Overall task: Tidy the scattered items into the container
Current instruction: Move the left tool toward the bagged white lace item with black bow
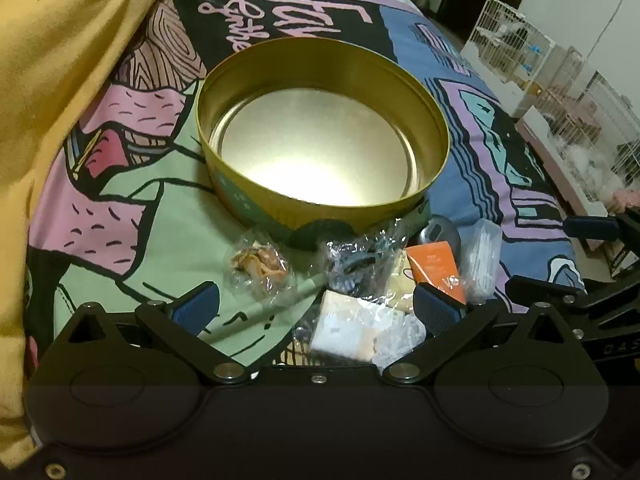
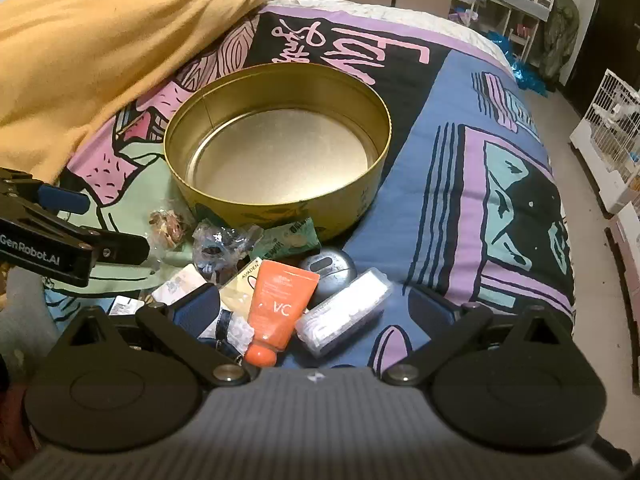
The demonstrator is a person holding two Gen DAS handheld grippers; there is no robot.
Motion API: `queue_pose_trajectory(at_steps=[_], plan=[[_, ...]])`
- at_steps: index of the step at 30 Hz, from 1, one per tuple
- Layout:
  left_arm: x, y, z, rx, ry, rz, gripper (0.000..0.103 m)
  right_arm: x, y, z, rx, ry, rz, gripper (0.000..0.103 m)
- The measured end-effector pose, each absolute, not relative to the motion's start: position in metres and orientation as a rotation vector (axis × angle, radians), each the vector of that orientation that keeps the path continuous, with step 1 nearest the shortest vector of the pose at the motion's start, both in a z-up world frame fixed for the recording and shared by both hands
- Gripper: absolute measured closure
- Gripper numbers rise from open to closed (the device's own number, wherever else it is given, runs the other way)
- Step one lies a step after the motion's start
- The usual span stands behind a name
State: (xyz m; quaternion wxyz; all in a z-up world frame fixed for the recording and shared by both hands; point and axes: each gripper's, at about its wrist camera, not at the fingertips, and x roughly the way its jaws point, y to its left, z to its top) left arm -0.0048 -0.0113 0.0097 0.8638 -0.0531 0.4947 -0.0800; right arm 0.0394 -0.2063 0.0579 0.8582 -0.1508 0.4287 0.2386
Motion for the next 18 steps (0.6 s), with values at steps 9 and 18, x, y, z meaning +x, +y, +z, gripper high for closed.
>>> queue_pose_trajectory(at_steps=[9,18], plan=[[-0.002,-0.009,0.004,-0.144,1.088,-0.167,0.0,0.039,-0.204,0.055,-0.322,0.91,0.499,0.0],[-0.002,-0.017,0.003,-0.095,1.089,-0.17,0.0,0.042,-0.209,0.05,-0.312,0.931,0.482,0.0]])
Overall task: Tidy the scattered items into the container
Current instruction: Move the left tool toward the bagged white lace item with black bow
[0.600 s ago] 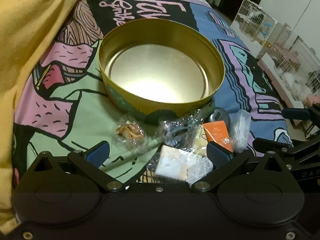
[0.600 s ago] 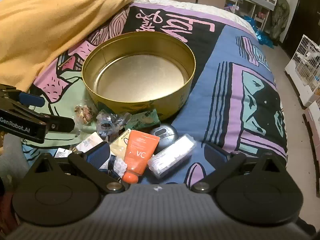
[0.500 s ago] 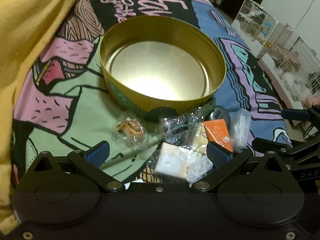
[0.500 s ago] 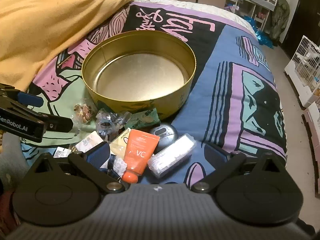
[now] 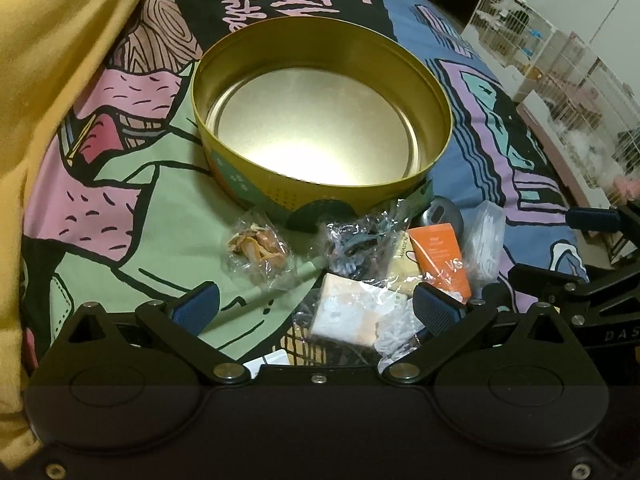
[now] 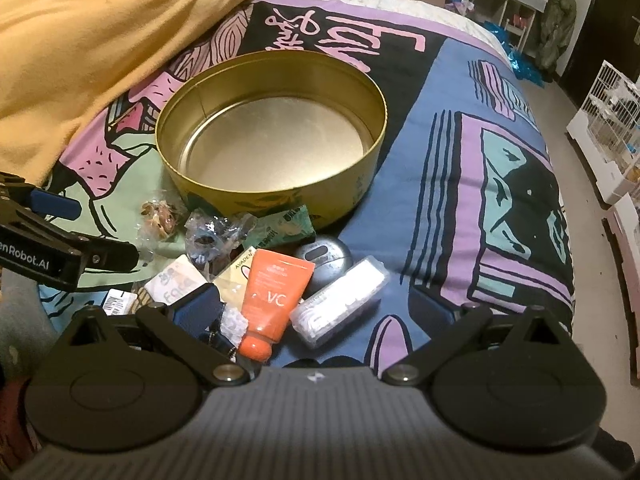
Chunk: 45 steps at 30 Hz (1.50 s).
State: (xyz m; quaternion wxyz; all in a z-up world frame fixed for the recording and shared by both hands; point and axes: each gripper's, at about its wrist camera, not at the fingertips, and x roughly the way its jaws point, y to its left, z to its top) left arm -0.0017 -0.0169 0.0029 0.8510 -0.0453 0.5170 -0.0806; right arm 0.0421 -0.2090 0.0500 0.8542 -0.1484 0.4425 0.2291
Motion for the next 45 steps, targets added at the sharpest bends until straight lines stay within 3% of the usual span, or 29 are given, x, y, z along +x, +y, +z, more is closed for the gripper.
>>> queue_pose_trajectory(at_steps=[45], plan=[[-0.0033,-0.0174,-0.0023,-0.092,1.117,-0.179,0.001,0.0407,-0.208,0.0457,-0.33,0.96,0.478,0.0]])
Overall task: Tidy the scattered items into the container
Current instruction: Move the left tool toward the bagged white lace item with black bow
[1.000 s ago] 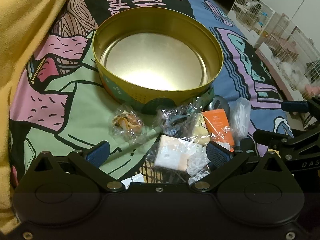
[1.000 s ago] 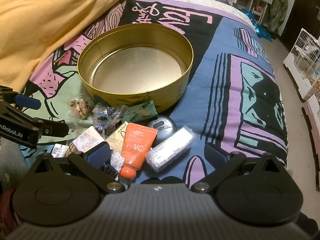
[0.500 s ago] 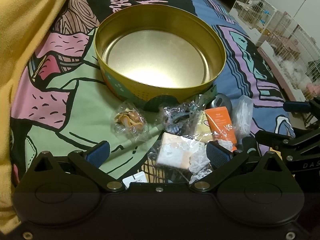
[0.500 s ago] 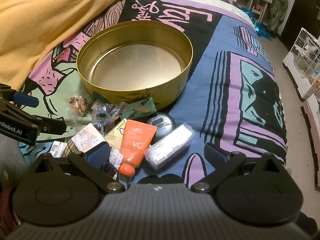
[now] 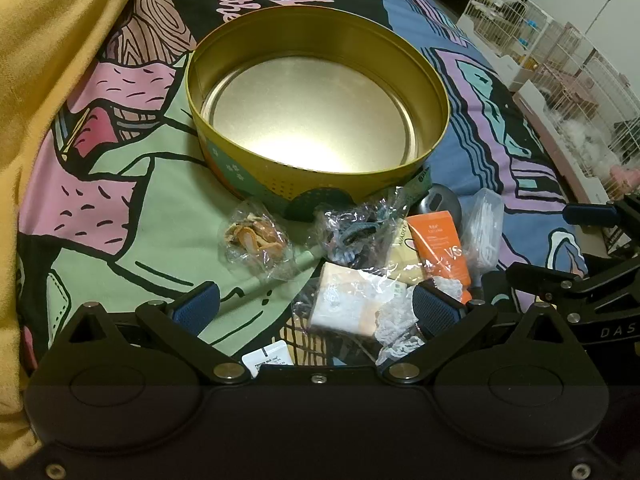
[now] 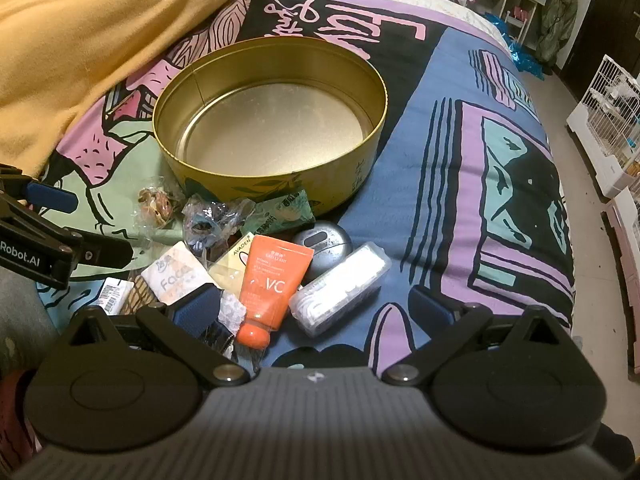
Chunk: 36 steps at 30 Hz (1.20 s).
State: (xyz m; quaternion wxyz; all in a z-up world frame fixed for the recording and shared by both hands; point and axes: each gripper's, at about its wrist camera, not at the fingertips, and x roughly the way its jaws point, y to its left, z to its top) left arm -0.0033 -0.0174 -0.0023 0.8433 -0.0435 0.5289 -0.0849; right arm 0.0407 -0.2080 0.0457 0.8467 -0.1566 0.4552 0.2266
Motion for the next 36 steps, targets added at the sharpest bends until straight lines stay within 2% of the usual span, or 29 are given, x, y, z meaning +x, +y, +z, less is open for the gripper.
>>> queue_pose_trajectory(at_steps=[36], plan=[[-0.0041,-0.0212,-0.0016,-0.076,1.115,-0.185,0.001,0.0397,-0.2075,0.0402,-0.353,0.98,0.47,0.0]])
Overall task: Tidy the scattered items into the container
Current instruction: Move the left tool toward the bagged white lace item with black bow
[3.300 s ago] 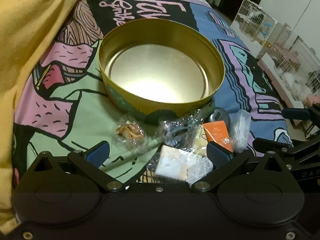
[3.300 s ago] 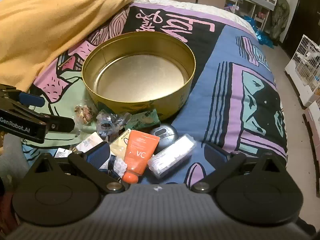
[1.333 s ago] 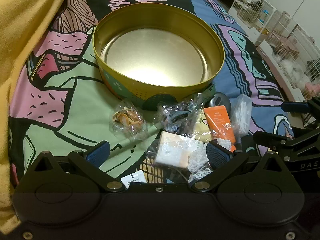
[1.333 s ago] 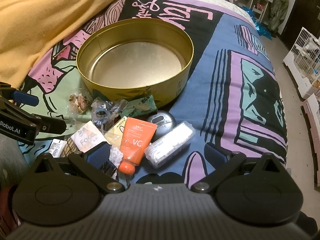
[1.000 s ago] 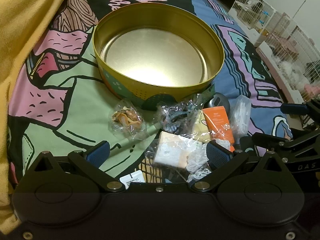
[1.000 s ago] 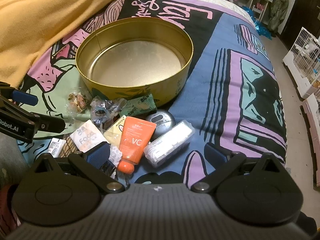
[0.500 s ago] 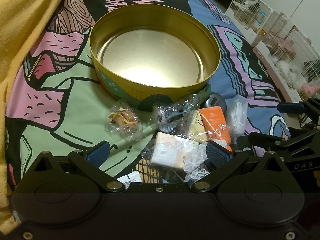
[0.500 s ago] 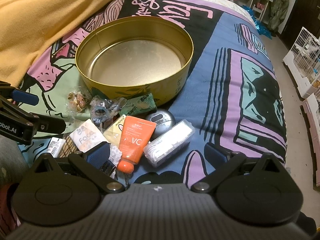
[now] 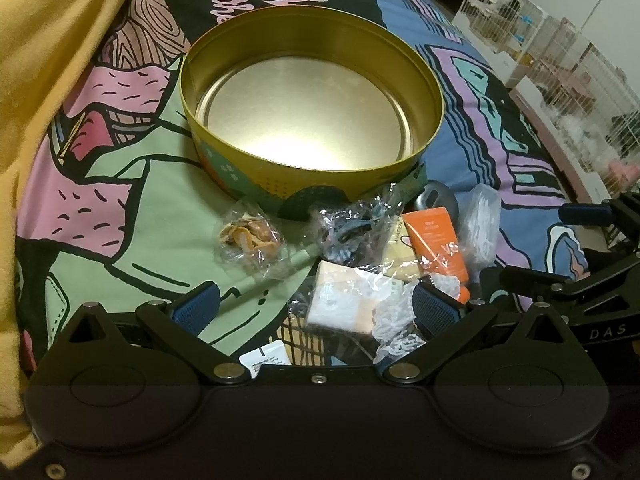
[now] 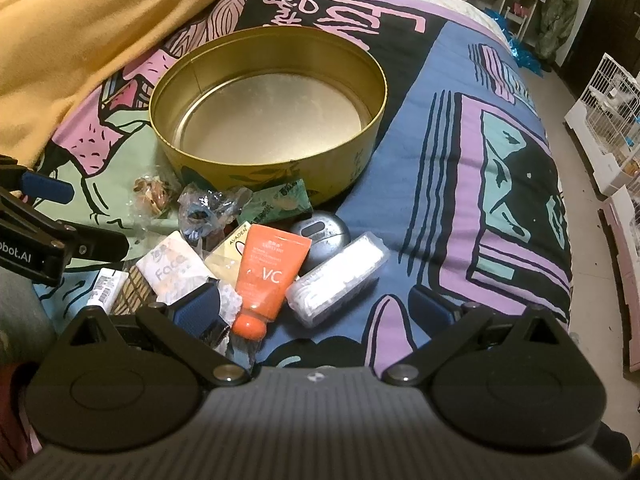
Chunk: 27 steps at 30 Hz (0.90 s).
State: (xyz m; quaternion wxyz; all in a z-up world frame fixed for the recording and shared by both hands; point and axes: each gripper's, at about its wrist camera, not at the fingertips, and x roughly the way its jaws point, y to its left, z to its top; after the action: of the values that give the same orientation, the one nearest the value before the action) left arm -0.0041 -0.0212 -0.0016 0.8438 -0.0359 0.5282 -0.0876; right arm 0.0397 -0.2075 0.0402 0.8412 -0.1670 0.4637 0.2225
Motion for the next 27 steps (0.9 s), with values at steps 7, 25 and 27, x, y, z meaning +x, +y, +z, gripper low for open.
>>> queue_pose_trajectory(at_steps=[7,25,27], plan=[[-0.0046,-0.0236,-0.0032,-0.066,1.117,-0.187,0.001,0.0398,-0.2085,0.0386,-0.354,0.986,0.469,0.0],[-0.0046,-0.0255,-0.0042,-0.061,1.116,-0.187,0.001,0.0391,-0.2061,0.0356,-0.367,0.997,0.472,0.0],[-0.0046,-0.0255,-0.0042,-0.062,1.116,-0.187,0.001,0.0385,-0.2059,0.035,-0.37,0.998,0.473,0.0]])
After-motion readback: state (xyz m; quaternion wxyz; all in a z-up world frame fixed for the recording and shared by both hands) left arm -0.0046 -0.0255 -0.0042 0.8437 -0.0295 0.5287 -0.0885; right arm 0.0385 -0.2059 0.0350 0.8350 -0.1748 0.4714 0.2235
